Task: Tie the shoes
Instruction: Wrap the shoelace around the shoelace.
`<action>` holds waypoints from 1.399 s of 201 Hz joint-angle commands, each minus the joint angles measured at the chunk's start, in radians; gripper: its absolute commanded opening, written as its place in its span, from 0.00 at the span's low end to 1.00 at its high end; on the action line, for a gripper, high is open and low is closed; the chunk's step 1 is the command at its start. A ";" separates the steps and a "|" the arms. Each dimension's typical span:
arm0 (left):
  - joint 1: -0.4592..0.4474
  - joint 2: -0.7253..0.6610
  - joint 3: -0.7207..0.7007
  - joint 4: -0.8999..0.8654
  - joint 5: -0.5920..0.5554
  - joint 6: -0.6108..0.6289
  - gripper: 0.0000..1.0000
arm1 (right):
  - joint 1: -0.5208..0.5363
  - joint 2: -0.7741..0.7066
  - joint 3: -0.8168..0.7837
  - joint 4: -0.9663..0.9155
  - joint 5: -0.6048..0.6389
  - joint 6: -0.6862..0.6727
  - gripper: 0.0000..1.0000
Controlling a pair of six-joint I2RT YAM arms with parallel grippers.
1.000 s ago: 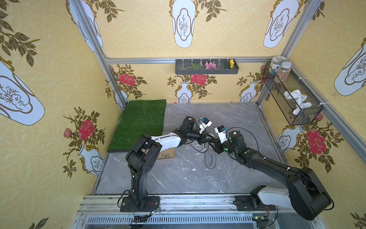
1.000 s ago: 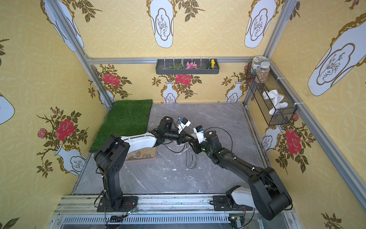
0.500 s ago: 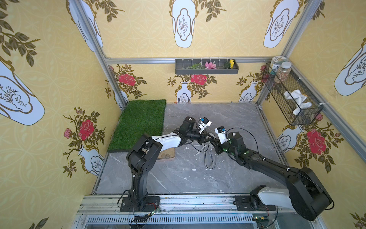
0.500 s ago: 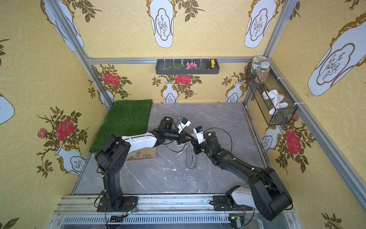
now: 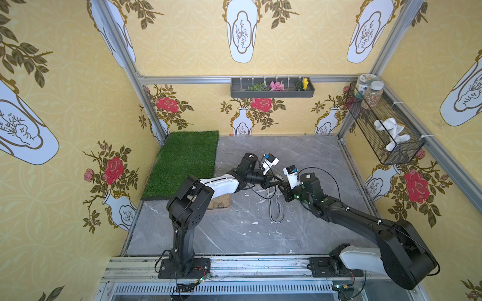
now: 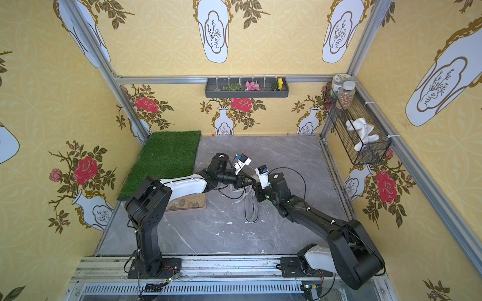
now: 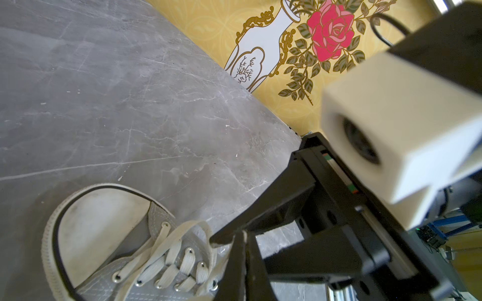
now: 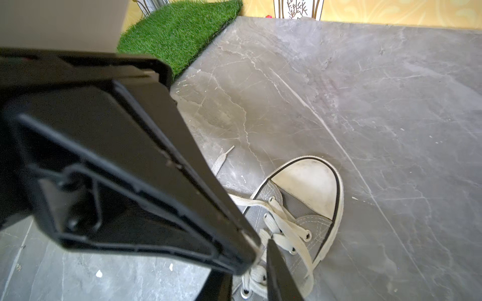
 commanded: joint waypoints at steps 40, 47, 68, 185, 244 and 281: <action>-0.011 -0.006 0.001 0.018 -0.045 -0.123 0.00 | 0.001 0.006 -0.042 0.112 -0.028 0.006 0.42; -0.014 -0.007 0.002 0.019 -0.051 -0.135 0.00 | 0.001 0.014 -0.048 0.136 -0.025 0.013 0.42; -0.016 -0.010 -0.002 0.018 -0.063 -0.146 0.00 | 0.001 0.038 -0.047 0.174 -0.044 0.018 0.44; -0.023 -0.010 -0.009 0.007 -0.076 -0.158 0.00 | 0.009 0.075 -0.076 0.303 -0.008 0.101 0.37; -0.023 -0.004 0.005 -0.027 -0.094 -0.163 0.00 | 0.016 0.070 -0.079 0.282 0.039 0.097 0.14; -0.023 -0.004 0.015 -0.051 -0.104 -0.165 0.00 | 0.016 0.079 -0.081 0.278 0.037 0.095 0.03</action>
